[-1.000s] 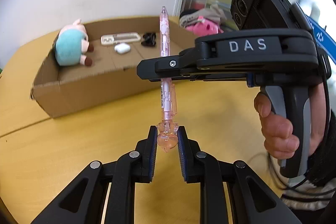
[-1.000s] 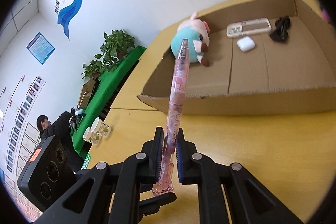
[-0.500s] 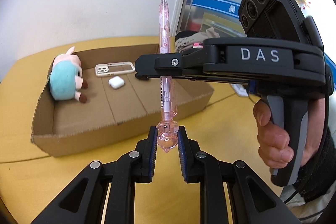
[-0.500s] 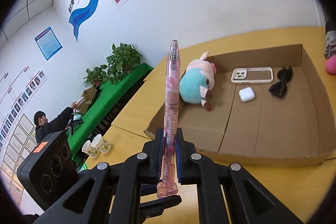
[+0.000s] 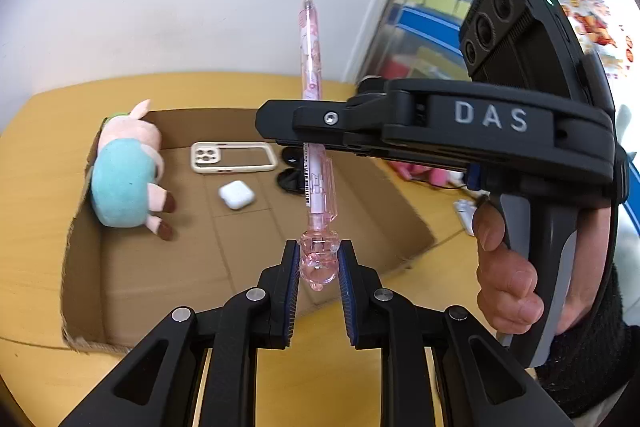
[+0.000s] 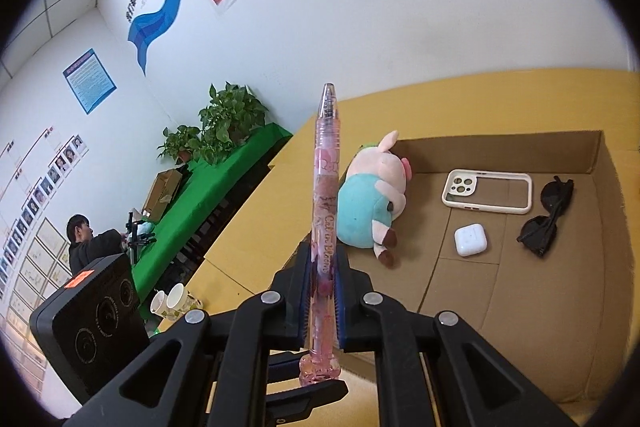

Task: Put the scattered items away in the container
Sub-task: 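Lift the pink pen upright with the left tool and carry it over the box, then open the left tool to drop the pink pen into the box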

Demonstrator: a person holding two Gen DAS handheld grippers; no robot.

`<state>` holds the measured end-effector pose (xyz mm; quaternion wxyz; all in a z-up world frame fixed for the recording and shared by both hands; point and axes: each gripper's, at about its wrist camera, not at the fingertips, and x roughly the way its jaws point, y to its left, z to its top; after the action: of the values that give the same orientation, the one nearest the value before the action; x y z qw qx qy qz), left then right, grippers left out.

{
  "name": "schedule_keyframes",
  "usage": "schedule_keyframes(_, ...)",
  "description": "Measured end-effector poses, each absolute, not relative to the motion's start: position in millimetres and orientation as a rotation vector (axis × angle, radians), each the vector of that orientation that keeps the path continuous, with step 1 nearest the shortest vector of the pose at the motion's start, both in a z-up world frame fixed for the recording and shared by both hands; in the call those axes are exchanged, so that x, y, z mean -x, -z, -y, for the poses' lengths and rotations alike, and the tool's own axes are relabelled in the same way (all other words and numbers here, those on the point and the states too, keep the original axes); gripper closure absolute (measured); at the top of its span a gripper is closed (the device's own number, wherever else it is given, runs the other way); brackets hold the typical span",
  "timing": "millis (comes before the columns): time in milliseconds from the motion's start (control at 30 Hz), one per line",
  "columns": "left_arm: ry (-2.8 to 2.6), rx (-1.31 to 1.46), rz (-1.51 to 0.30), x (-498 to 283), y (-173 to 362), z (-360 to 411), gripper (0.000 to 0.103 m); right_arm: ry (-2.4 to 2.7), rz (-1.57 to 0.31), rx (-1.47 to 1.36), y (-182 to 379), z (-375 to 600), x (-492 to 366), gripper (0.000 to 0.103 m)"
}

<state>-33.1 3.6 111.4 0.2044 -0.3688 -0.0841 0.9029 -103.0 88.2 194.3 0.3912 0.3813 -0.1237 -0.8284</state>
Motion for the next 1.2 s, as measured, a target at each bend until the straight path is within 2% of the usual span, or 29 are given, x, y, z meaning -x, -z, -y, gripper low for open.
schedule_keyframes(333,-2.425,1.370,0.377,112.6,-63.9,19.8,0.084,2.061,0.291,-1.196,-135.3,-47.3,181.4,0.094)
schedule_keyframes(700,-2.250,1.735,0.470,159.4,6.4,32.0,0.084,1.940,0.373,-1.475,-43.5,-28.8,232.3,0.094)
schedule_keyframes(900,-2.194,1.826,0.463,167.4,29.4,32.4,0.084,1.917,0.365,-1.574,-13.5,-25.8,238.9,0.094)
schedule_keyframes(1167,-2.203,1.822,0.477,169.5,22.8,35.1,0.083,1.898,0.366,-1.632,-5.3,-24.4,242.9,0.092)
schedule_keyframes(1200,-2.203,1.818,0.490,168.2,22.3,37.2,0.080,1.894,0.370,-1.632,-5.1,-24.6,242.8,0.092)
